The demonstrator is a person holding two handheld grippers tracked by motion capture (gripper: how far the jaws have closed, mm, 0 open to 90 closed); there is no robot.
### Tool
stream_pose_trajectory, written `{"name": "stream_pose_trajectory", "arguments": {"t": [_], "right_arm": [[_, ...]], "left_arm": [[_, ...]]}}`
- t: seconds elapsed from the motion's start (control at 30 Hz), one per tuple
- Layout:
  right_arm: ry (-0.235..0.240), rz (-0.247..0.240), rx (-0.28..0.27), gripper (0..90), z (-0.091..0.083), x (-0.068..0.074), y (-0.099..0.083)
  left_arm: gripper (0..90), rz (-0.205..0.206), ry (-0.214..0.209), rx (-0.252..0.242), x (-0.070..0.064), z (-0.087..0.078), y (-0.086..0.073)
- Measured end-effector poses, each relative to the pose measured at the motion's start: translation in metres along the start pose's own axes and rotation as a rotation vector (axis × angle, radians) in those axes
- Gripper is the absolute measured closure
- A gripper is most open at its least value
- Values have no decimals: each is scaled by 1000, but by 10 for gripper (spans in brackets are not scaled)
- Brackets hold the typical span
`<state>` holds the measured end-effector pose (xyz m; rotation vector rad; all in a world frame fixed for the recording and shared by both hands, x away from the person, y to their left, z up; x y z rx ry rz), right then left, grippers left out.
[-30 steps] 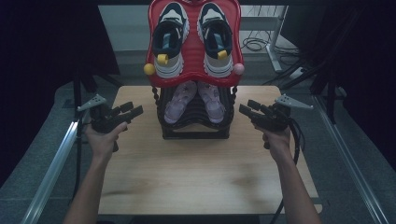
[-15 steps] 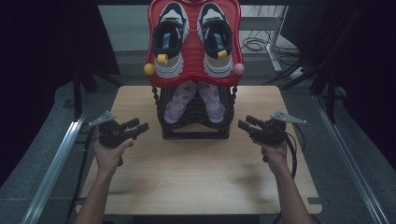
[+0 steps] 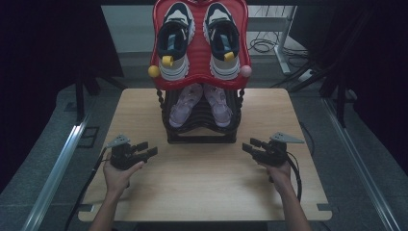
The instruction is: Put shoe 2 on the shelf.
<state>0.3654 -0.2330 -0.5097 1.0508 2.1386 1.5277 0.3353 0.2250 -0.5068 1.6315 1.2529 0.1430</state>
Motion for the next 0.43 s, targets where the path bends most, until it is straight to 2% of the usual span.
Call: {"name": "stream_pose_trajectory", "arguments": {"t": [0.13,0.27,0.43], "right_arm": [[-8,-11,15,477,2,1,-5],[-10,-6,-16,469,-3,1,-1],[-18,-8,-18,435,-9,2,-2]], "left_arm": [[417,3,2,4,-1,0,-2],[416,-8,-3,-7,0,-3,-2],[411,-18,-6,-11,1,-4,-2]]}}
Point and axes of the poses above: each handheld gripper's, and its own axes: z roughly forward along the jaws, y roughly out of its top, x roughly to its left, the point moved 3 cm from there along z, roughly forward along the jaws, and after that the axes turned 9 degrees about -z, right-handed, at the moved point
